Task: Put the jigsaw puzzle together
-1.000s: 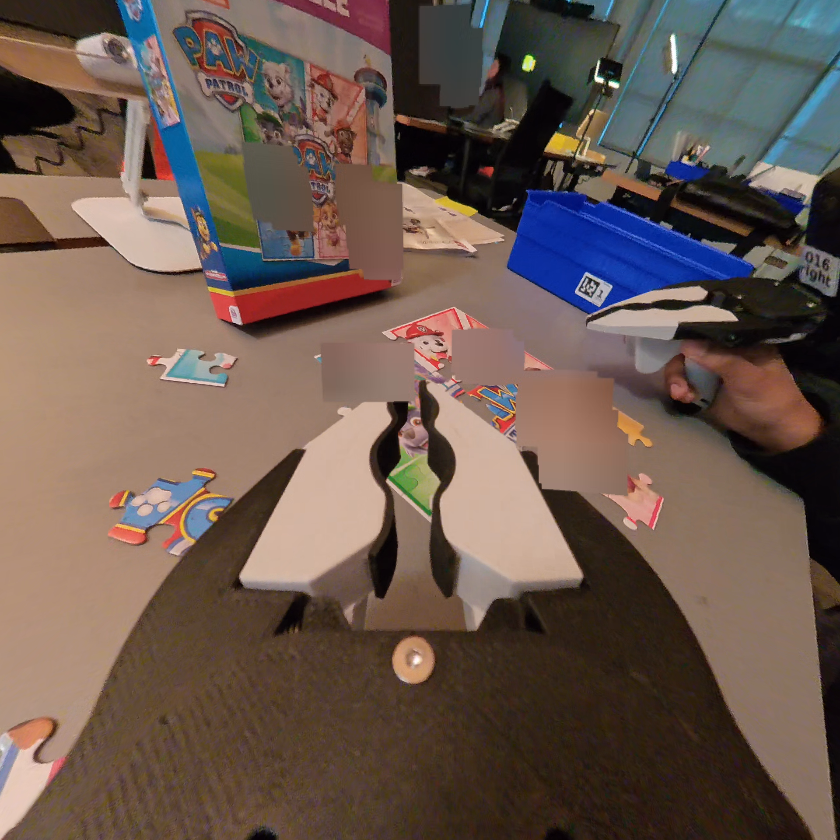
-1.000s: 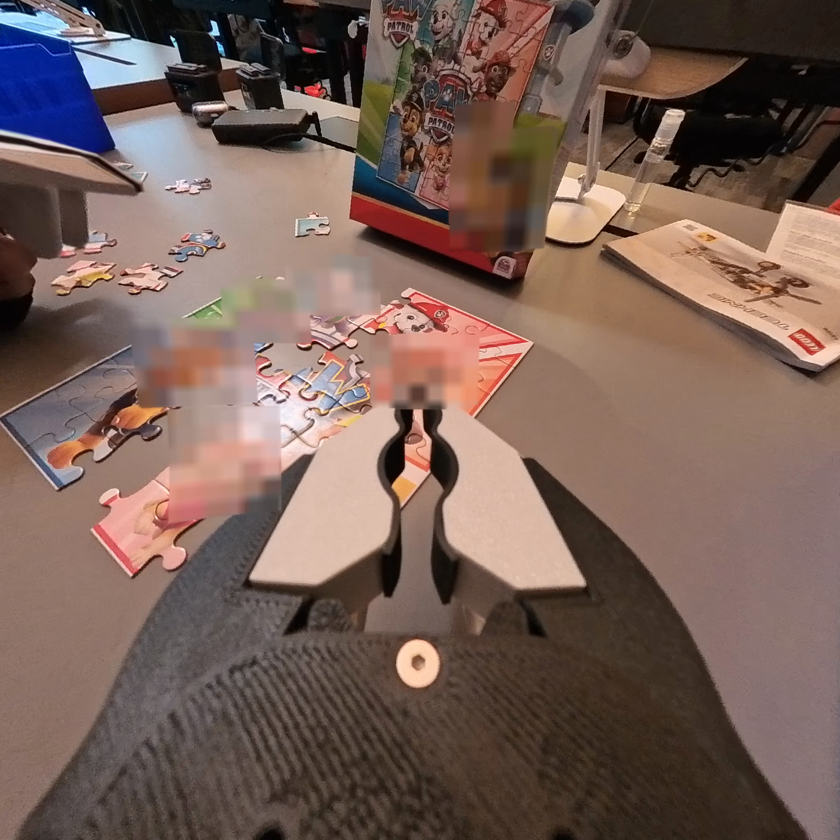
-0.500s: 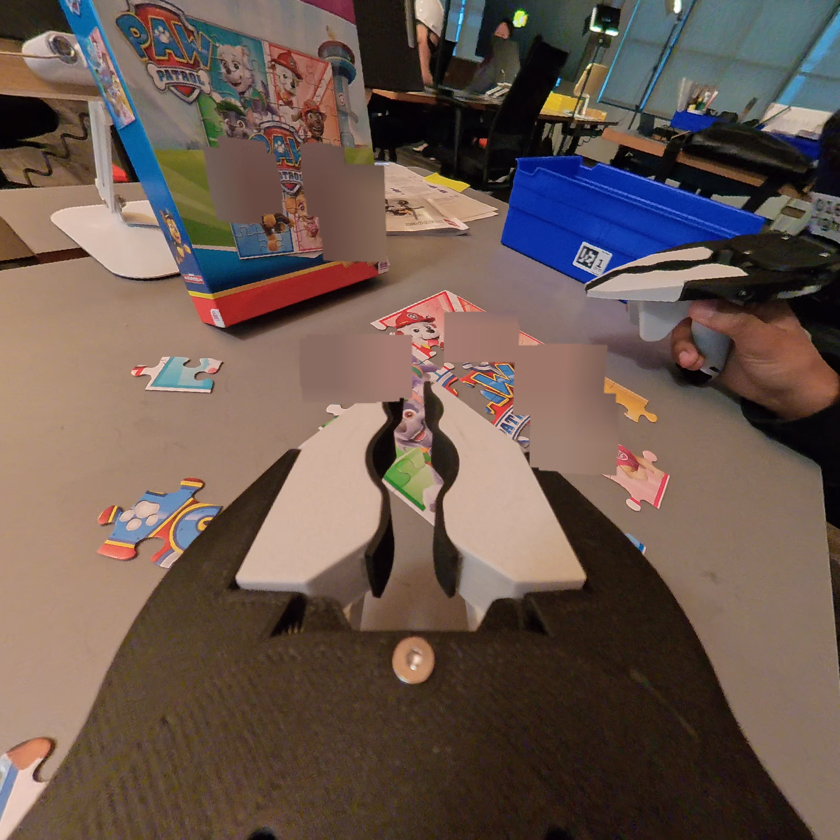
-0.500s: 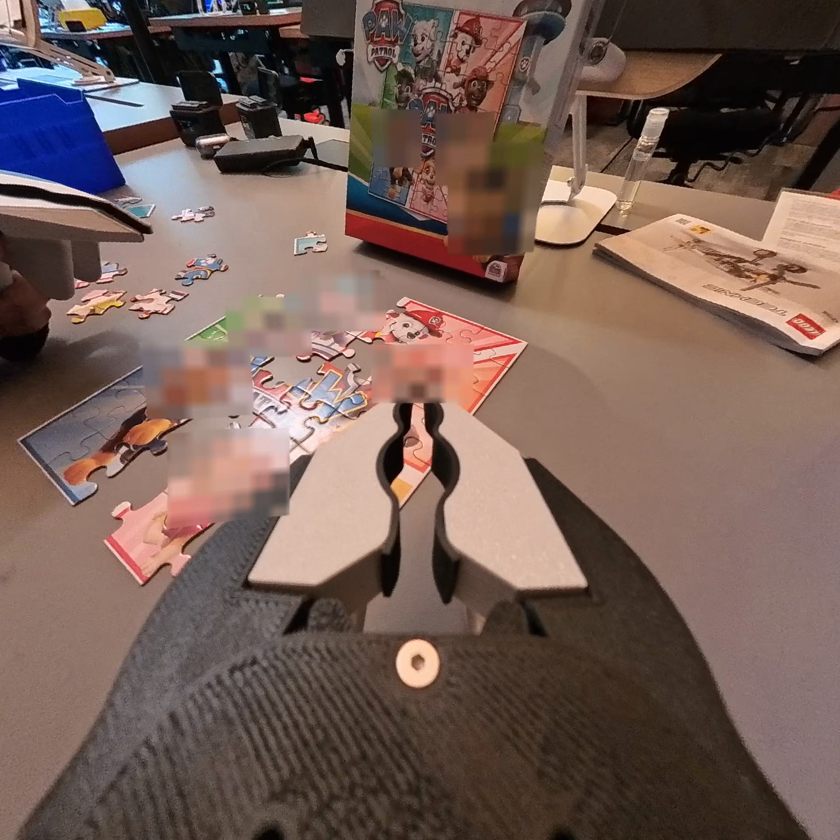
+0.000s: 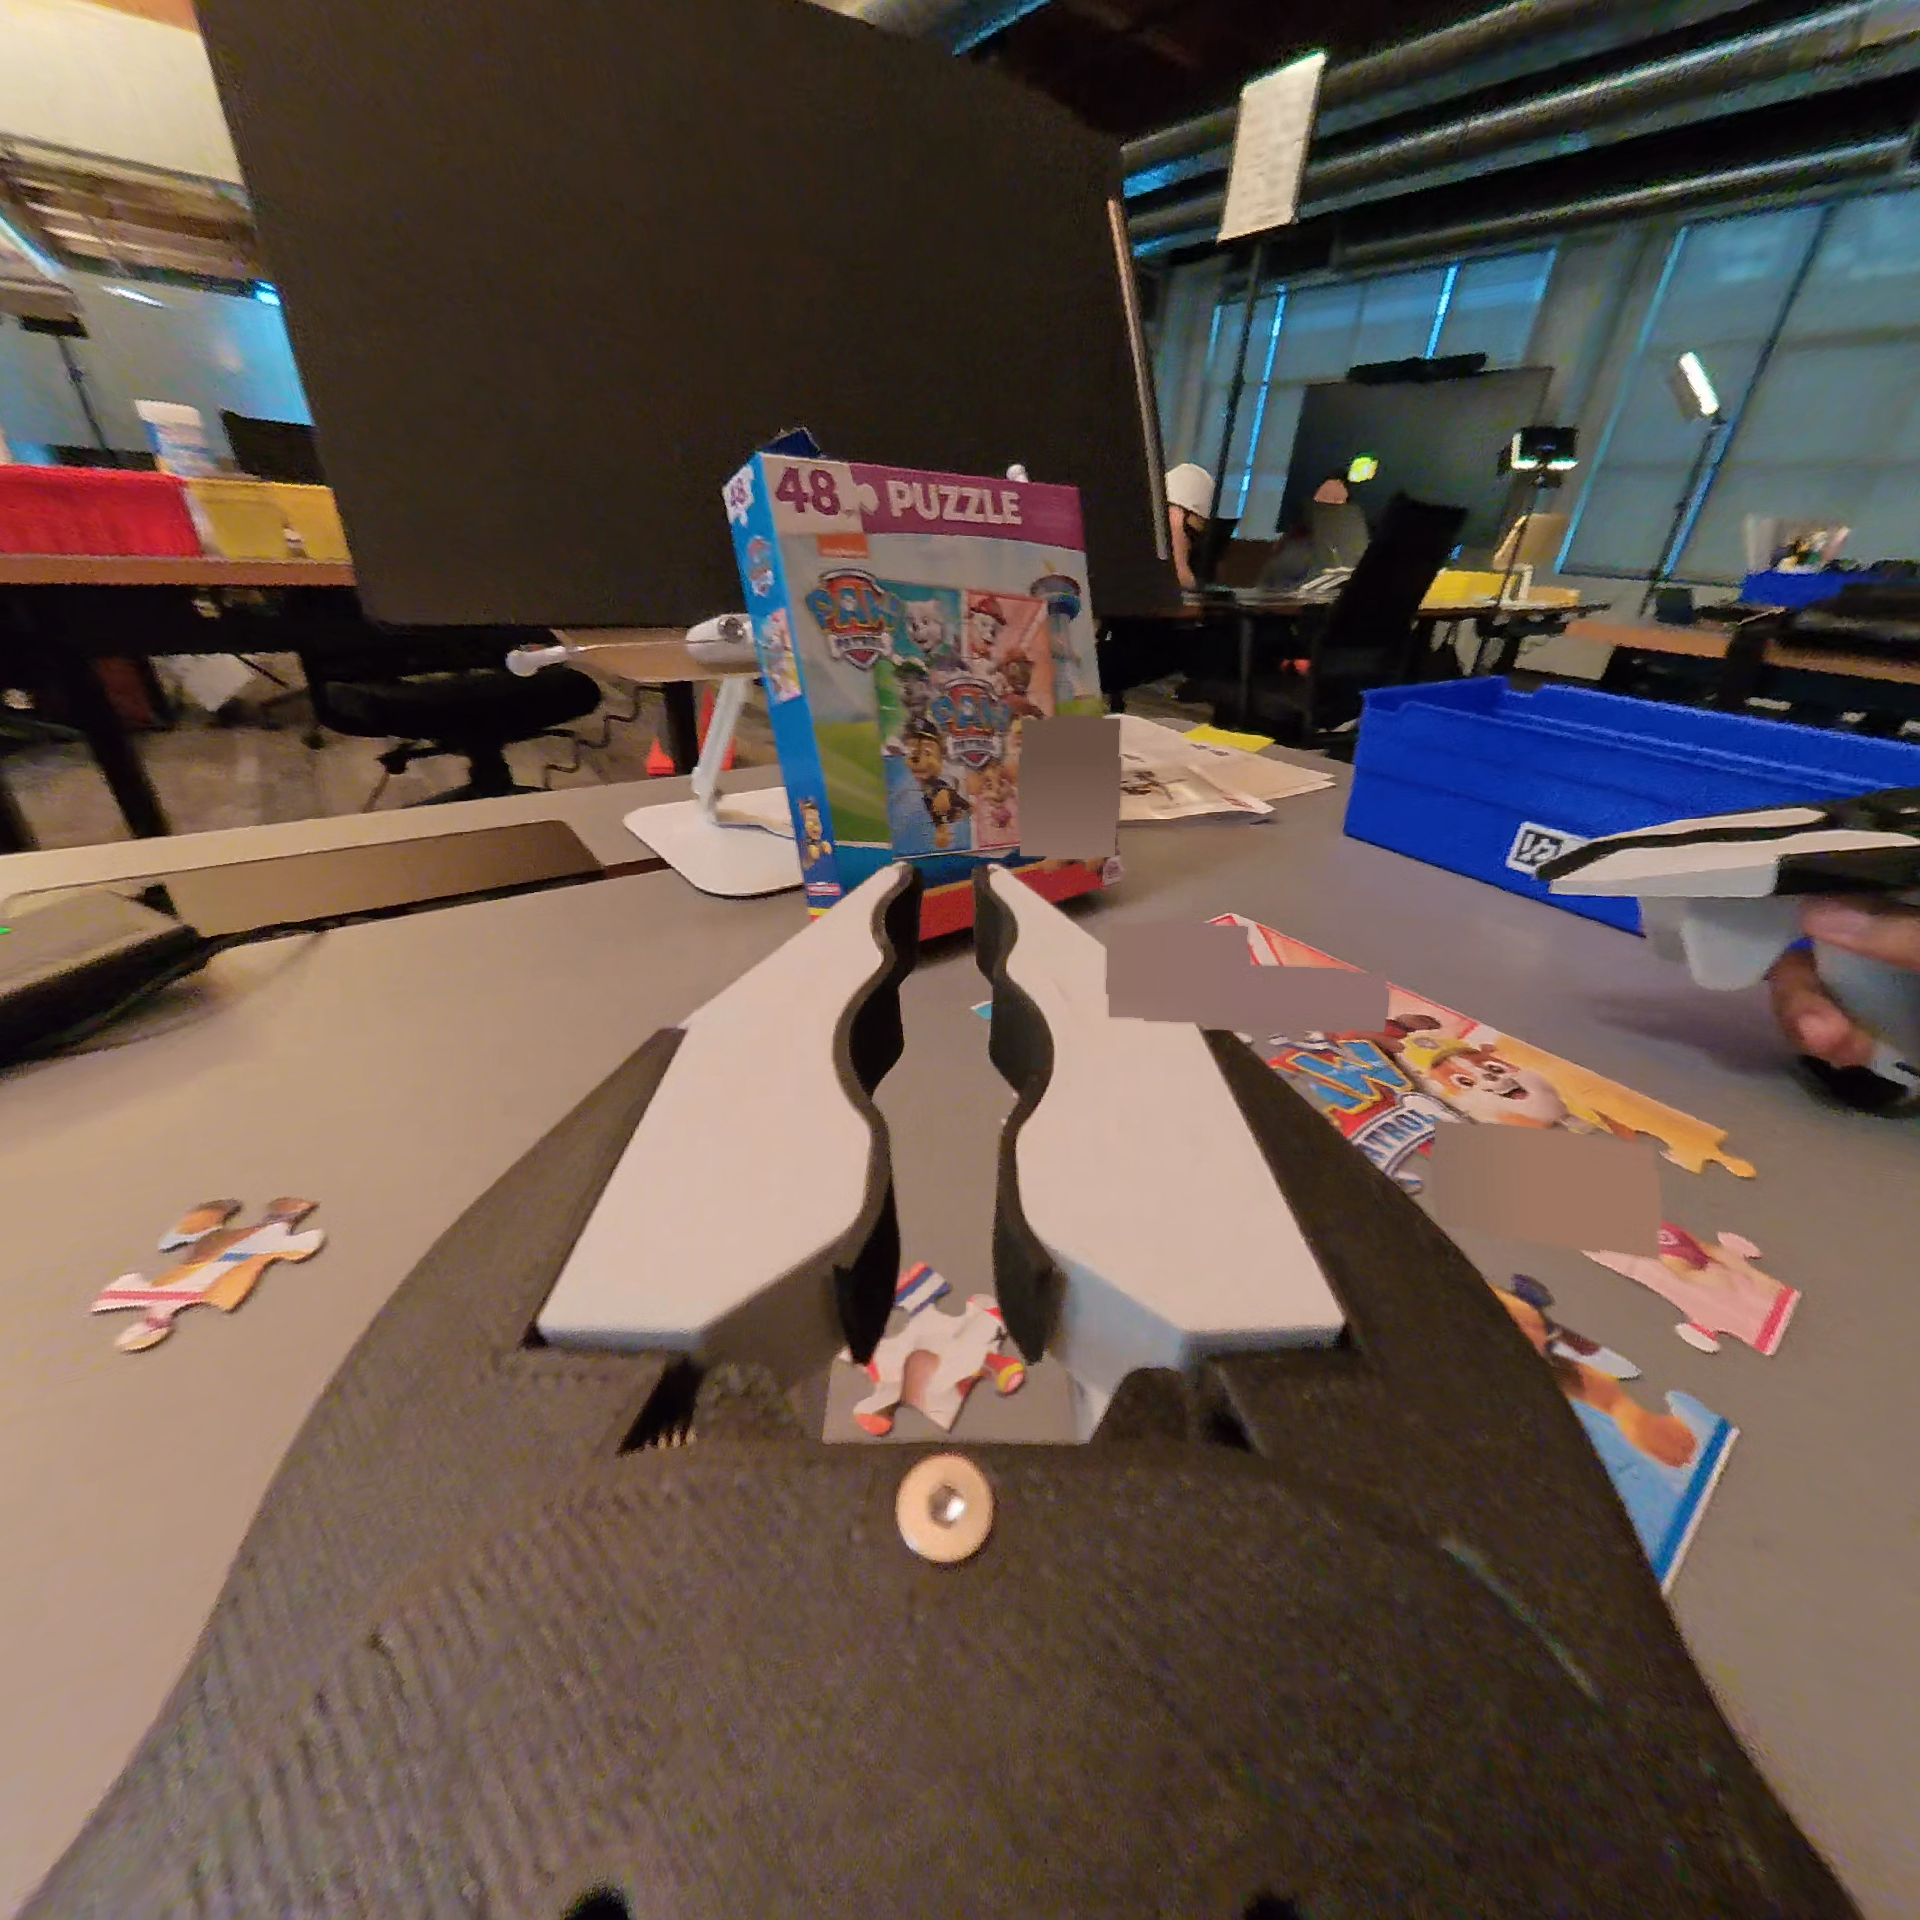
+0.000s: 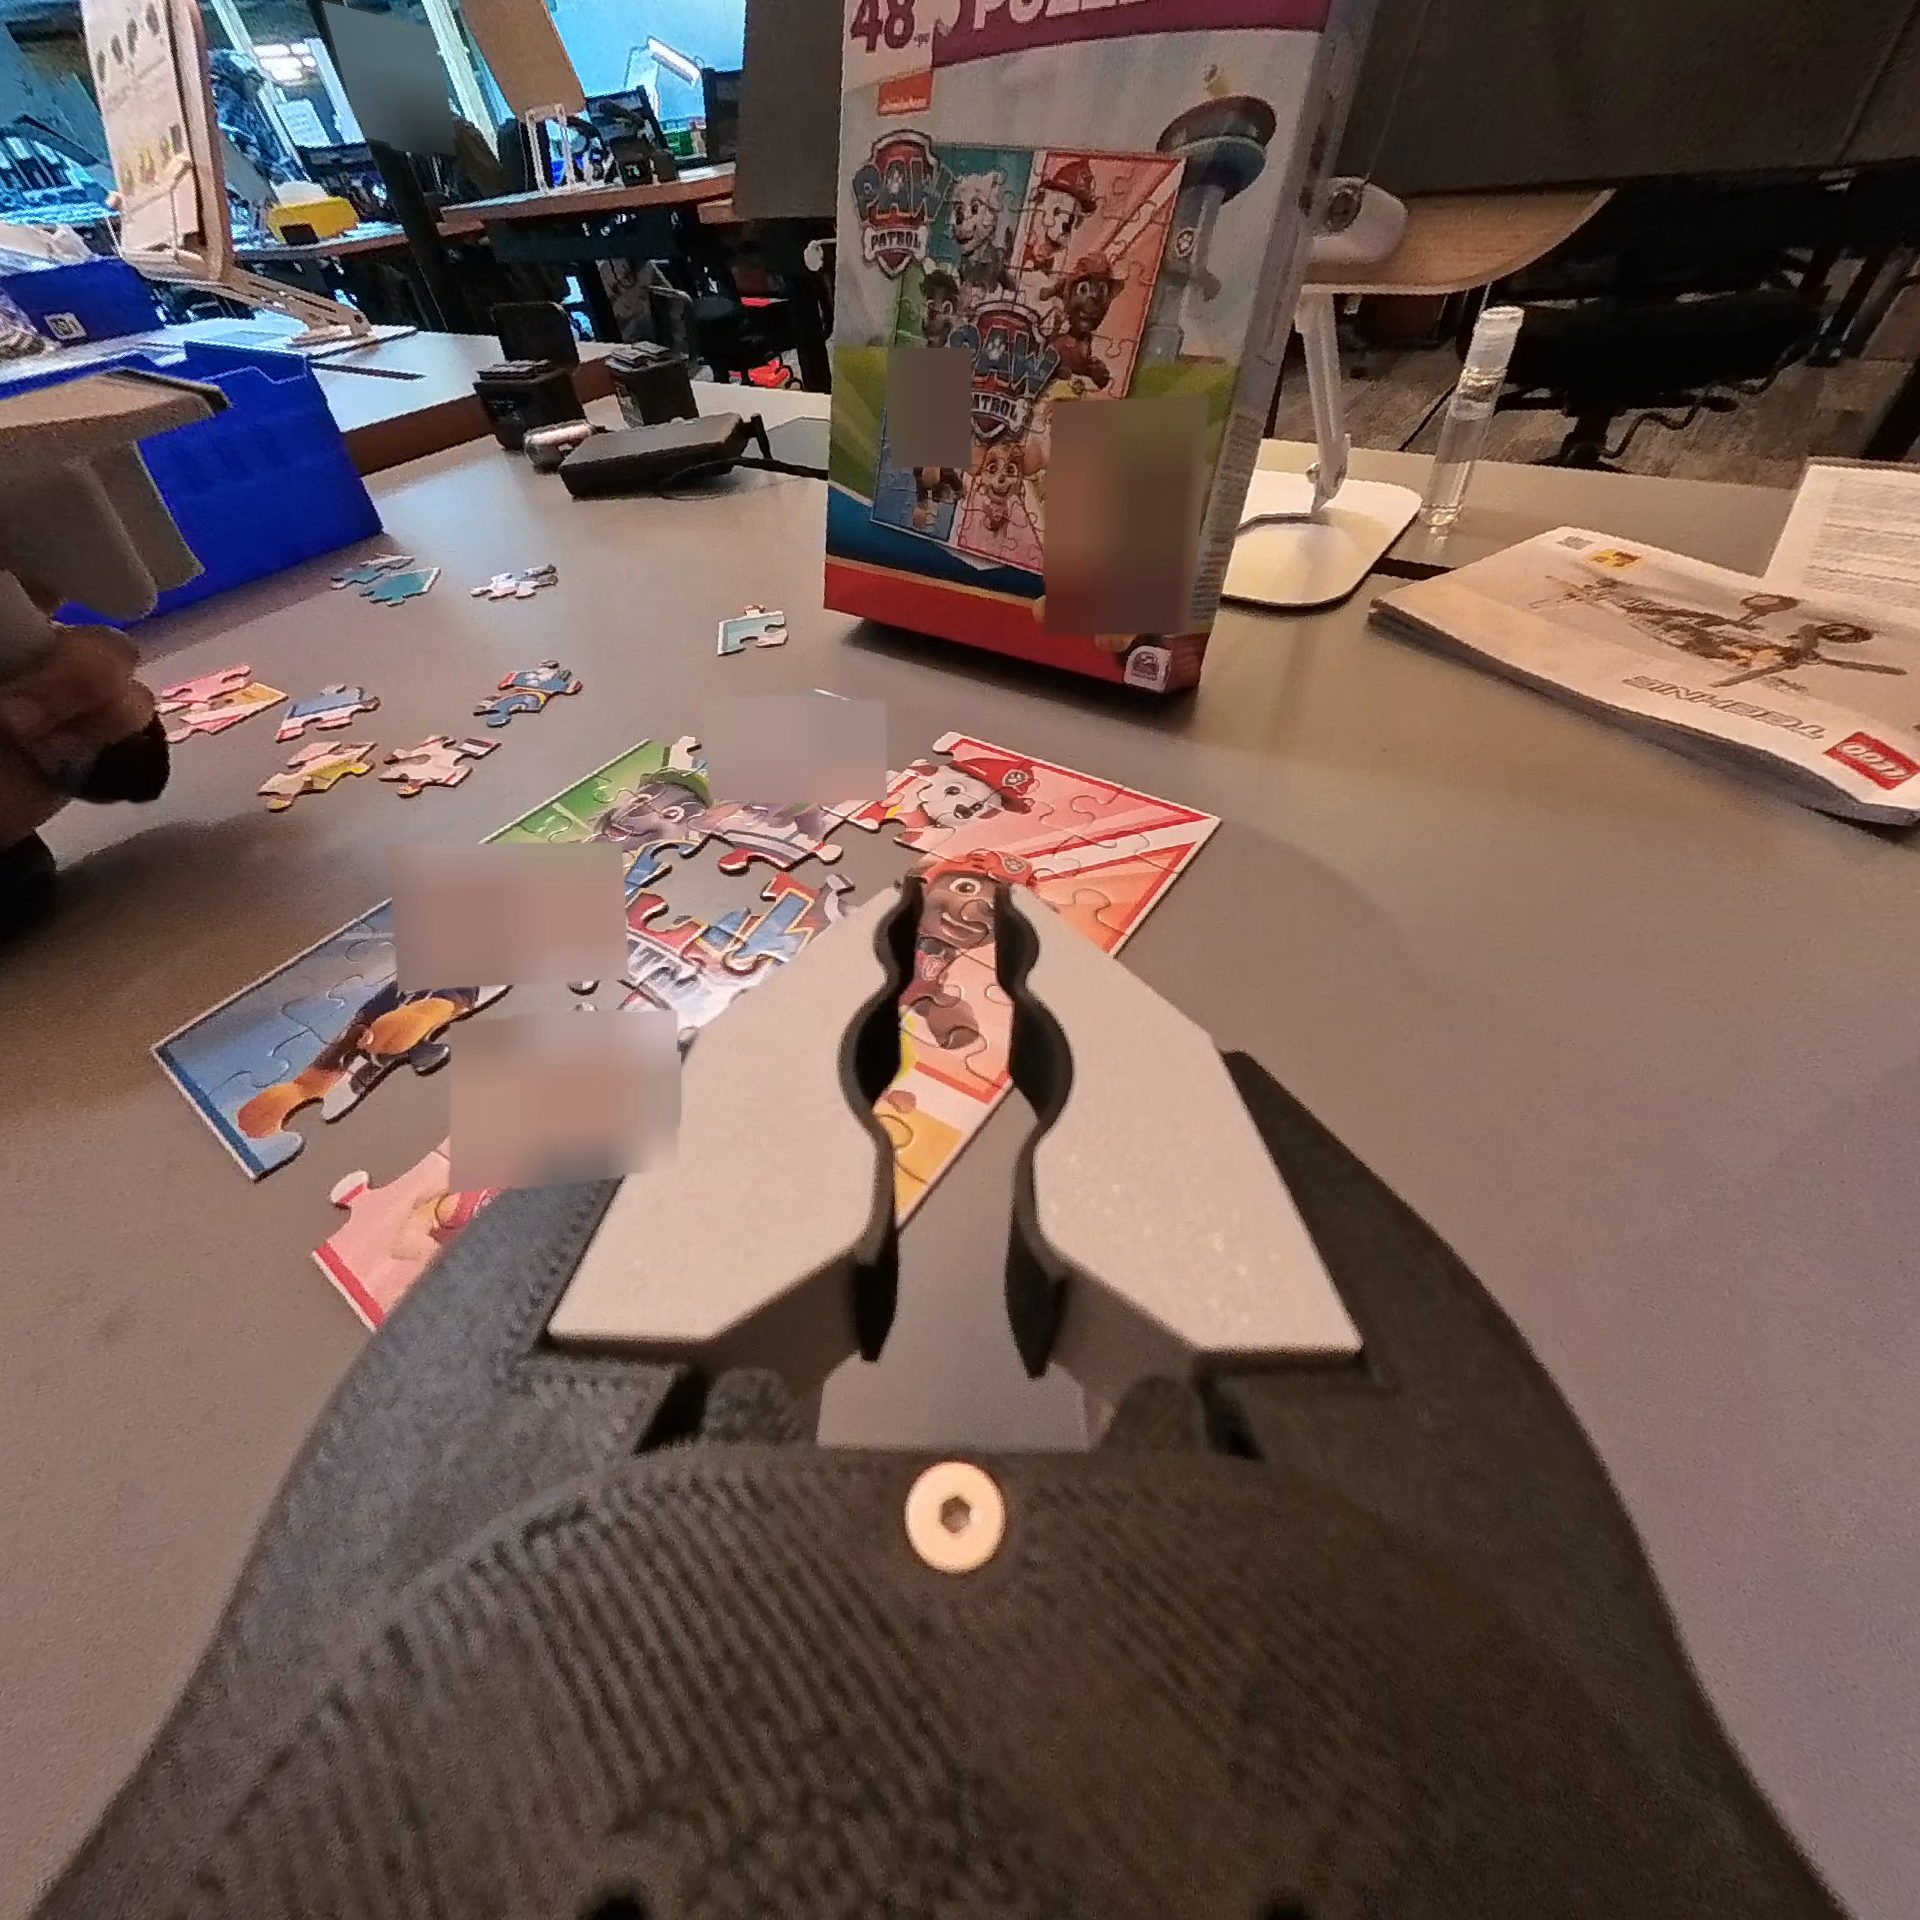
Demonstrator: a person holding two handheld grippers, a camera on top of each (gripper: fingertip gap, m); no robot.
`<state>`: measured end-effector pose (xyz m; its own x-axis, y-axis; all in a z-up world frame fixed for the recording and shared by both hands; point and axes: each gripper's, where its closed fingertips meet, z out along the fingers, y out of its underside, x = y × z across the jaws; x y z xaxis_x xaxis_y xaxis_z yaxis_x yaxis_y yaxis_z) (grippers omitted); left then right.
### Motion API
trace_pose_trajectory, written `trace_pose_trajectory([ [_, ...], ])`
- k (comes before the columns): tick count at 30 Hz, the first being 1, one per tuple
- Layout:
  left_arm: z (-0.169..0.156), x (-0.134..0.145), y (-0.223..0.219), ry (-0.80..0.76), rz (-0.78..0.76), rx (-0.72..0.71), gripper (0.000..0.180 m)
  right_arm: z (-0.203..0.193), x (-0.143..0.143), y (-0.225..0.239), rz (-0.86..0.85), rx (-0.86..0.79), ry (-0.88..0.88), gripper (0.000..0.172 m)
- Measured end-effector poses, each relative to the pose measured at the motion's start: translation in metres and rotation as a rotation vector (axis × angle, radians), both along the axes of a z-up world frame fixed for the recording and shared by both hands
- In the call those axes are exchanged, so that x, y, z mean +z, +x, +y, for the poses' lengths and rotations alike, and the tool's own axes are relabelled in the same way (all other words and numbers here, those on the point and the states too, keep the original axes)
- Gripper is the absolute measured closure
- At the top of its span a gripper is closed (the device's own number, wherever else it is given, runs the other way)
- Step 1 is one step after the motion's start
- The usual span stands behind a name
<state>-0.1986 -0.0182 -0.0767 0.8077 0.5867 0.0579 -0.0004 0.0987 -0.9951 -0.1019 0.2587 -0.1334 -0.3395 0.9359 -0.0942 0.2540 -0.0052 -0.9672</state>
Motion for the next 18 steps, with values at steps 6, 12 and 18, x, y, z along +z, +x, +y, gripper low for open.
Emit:
trace_pose_trajectory([
  [6, -0.042, 0.005, -0.021, 0.01, 0.021, 0.159, 0.172, 0.002, 0.003, 0.001, 0.018, -0.01, -0.002, 0.159],
  [12, -0.133, 0.001, -0.055, 0.109, -0.067, 0.479, 0.175, 0.002, 0.003, 0.001, 0.019, -0.013, -0.006, 0.159],
  [18, -0.163, -0.009, -0.067, 0.115, -0.135, 0.599, 0.18, 0.001, 0.0, 0.0, 0.009, -0.016, 0.017, 0.159],
])
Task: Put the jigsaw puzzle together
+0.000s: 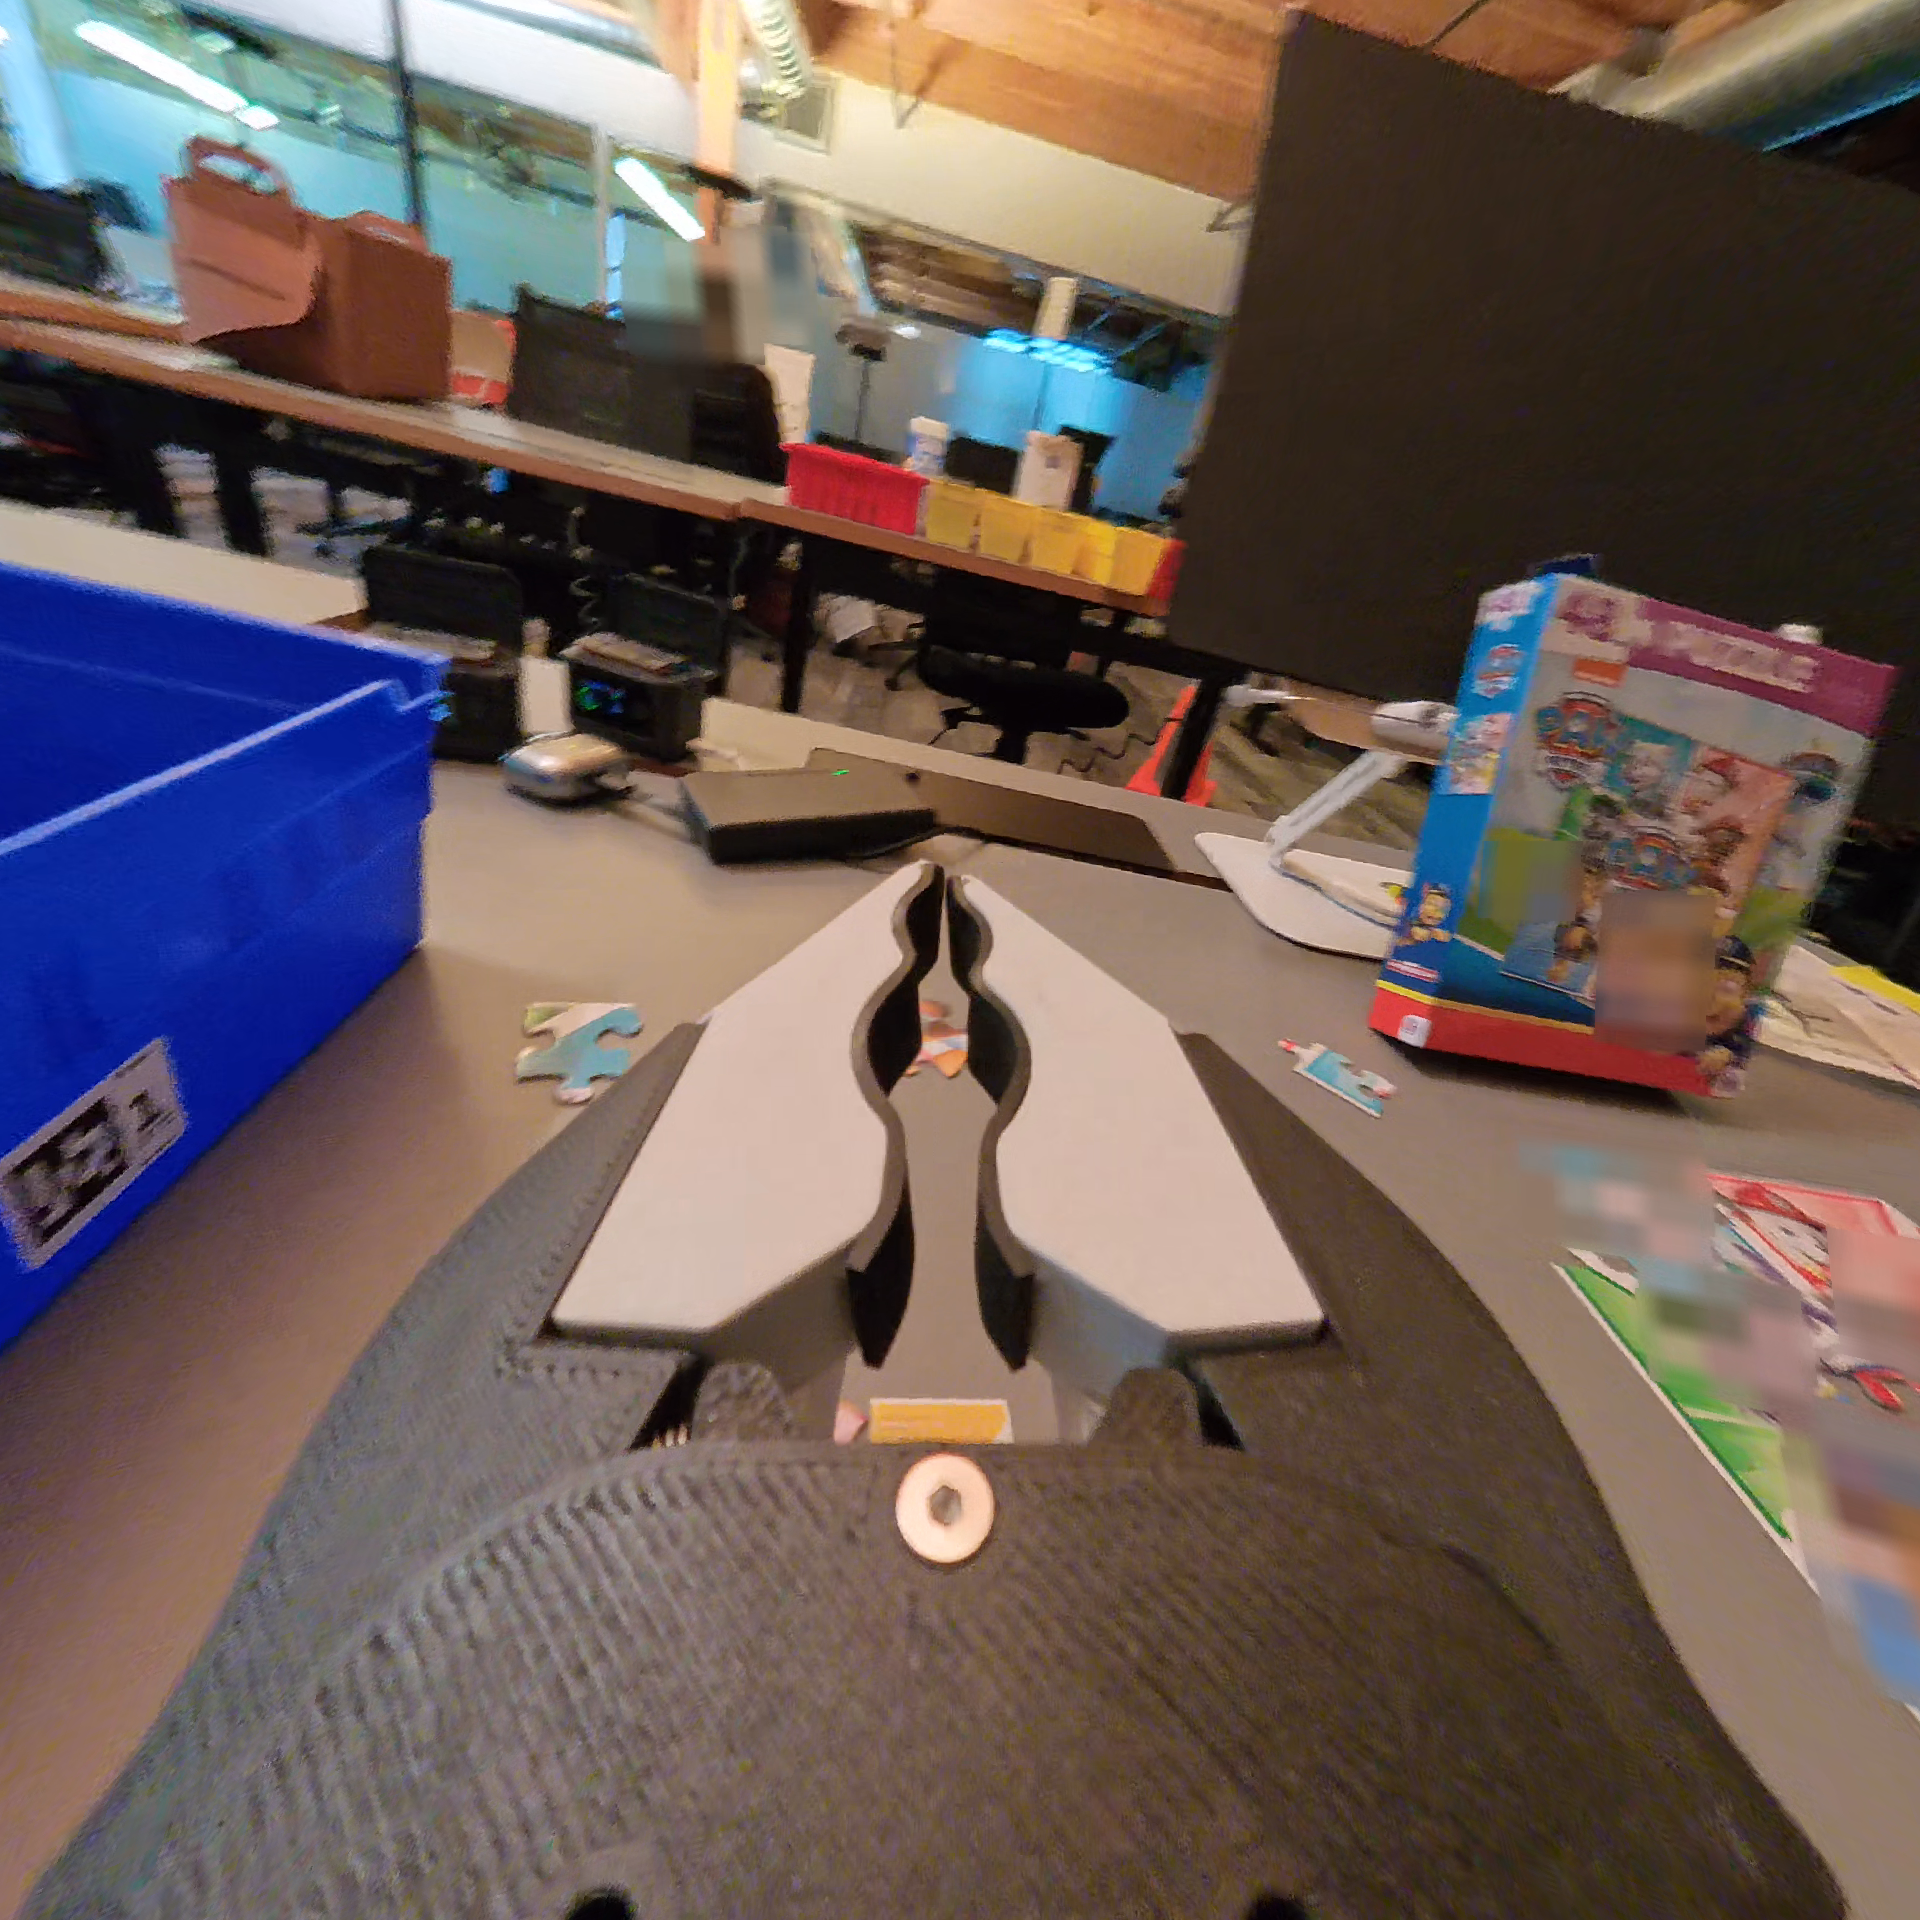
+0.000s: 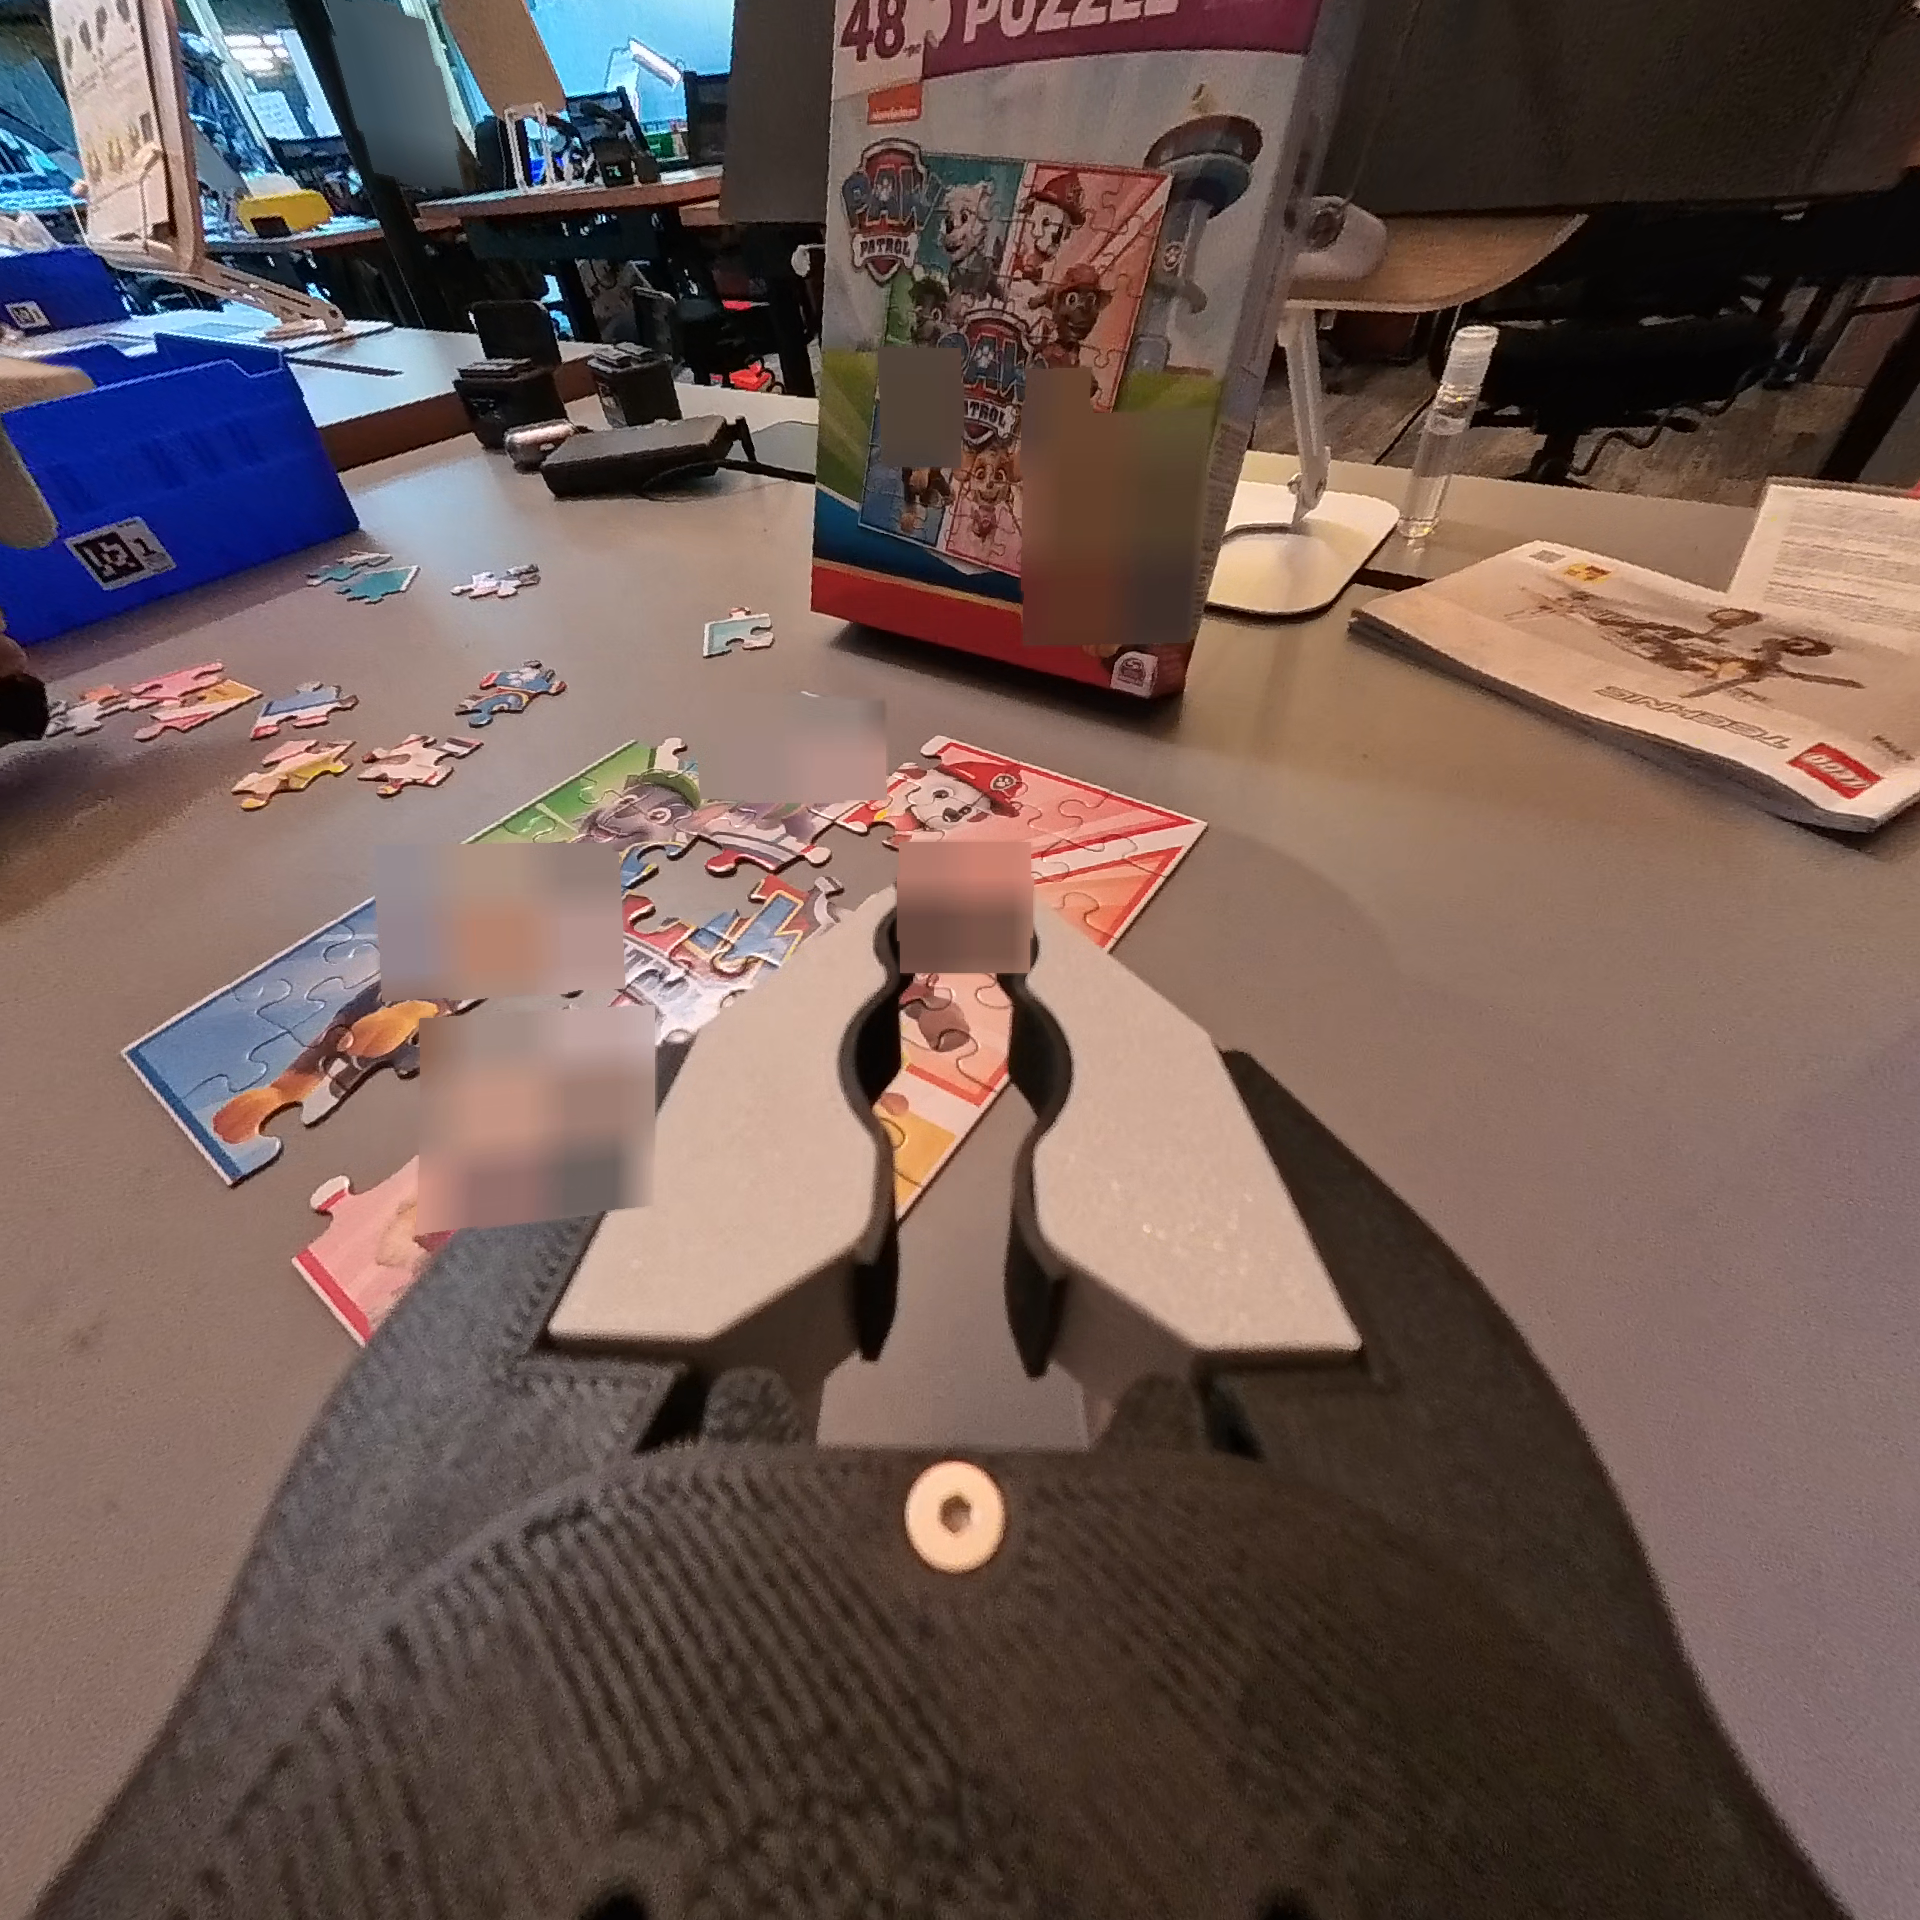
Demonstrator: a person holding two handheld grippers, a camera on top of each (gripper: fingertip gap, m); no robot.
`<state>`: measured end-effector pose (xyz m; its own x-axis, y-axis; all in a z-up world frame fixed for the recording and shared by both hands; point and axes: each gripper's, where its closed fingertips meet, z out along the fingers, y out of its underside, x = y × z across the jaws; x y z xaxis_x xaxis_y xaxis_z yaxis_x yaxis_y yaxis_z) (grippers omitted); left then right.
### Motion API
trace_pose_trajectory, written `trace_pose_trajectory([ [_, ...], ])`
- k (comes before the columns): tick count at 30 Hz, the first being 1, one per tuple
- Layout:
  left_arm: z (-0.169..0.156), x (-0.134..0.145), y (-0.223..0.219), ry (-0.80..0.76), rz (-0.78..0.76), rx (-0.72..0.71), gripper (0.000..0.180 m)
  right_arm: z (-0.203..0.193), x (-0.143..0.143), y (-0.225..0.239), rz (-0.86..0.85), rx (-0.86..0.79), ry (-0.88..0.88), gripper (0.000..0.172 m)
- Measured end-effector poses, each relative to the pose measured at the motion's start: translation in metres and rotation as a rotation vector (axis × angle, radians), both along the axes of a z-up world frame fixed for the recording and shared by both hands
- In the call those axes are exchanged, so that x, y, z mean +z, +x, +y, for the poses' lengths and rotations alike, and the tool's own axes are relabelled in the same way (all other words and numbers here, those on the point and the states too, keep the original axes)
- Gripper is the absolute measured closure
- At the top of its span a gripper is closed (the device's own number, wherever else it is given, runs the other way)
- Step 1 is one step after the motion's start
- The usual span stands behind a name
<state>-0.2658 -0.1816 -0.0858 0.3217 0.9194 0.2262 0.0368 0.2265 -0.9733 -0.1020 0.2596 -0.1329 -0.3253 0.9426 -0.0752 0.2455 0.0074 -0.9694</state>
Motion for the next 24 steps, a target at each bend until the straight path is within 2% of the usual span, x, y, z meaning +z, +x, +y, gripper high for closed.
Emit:
trace_pose_trajectory([
  [4, -0.026, -0.016, -0.012, 0.016, -0.105, 0.127, 0.18, 0.0, -0.001, 0.0, -0.005, 0.0, 0.006, 0.159],
  [7, -0.034, -0.018, -0.013, 0.064, -0.122, 0.15, 0.18, -0.001, -0.002, -0.001, -0.008, 0.0, 0.01, 0.159],
  [15, -0.012, -0.018, -0.012, -0.01, -0.113, 0.073, 0.18, -0.001, -0.002, -0.001, -0.01, -0.002, 0.015, 0.159],
  [18, 0.006, -0.019, -0.009, -0.064, -0.102, -0.002, 0.179, -0.001, -0.002, -0.001, -0.011, -0.002, 0.017, 0.159],
  [21, 0.046, -0.033, -0.003, -0.134, -0.162, -0.184, 0.15, -0.001, -0.003, -0.001, -0.014, -0.002, 0.022, 0.159],
  [24, 0.095, -0.059, 0.006, -0.227, -0.325, -0.368, 0.117, -0.002, -0.004, -0.002, -0.021, -0.003, 0.031, 0.159],
])
